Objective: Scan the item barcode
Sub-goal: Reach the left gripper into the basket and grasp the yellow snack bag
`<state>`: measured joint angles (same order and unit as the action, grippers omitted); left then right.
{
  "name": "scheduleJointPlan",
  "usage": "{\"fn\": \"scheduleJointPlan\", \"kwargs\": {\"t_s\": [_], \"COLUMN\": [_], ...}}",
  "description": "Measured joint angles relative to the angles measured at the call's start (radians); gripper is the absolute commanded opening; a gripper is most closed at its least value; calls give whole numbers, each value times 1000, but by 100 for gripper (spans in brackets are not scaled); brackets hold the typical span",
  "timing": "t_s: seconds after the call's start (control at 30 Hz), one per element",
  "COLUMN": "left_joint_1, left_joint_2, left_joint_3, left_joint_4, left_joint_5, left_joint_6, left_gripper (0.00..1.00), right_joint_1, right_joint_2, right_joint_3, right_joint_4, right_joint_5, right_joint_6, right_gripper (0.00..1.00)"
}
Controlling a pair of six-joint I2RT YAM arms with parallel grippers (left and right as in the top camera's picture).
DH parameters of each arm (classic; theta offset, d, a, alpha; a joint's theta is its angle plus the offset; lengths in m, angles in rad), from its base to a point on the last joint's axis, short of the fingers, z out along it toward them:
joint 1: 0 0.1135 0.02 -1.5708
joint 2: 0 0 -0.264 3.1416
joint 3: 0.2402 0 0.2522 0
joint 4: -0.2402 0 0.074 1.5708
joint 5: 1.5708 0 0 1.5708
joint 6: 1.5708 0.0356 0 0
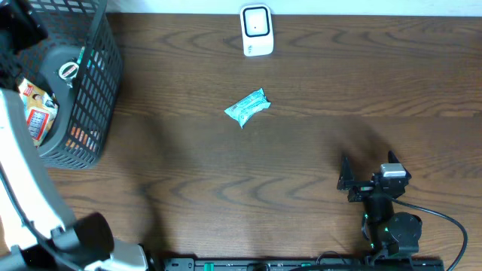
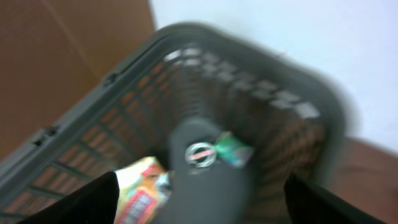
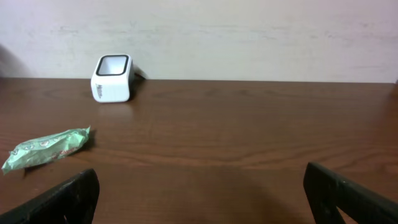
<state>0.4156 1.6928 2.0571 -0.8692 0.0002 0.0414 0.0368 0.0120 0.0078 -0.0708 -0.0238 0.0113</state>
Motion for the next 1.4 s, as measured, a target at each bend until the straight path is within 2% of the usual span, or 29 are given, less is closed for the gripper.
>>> {"fn": "scheduleJointPlan", "kwargs": {"t_s": [0.3, 0.43, 0.7, 1.0, 1.4], "left_joint_1": [108, 115, 113, 139, 177], "left_joint_2": [253, 309, 413, 534, 534], "left_joint_3": [-116, -140, -140, -149, -149], "left_joint_4": [35, 34, 68, 125, 143], "left_joint_5": [-82, -127, -218, -353, -366], "left_joint_6": [215, 330, 458, 513, 529], "left_gripper": [84, 84, 83, 84, 79], "right_joint_1": [0, 0, 0, 0, 0], "right_joint_2": [0, 0, 0, 0, 0], "right_joint_3": [0, 0, 0, 0, 0], "right_joint_4": [0, 0, 0, 0, 0], "right_joint_5": [0, 0, 0, 0, 0], "right_joint_6": [0, 0, 0, 0, 0], "right_gripper": [99, 99, 99, 99, 99]}}
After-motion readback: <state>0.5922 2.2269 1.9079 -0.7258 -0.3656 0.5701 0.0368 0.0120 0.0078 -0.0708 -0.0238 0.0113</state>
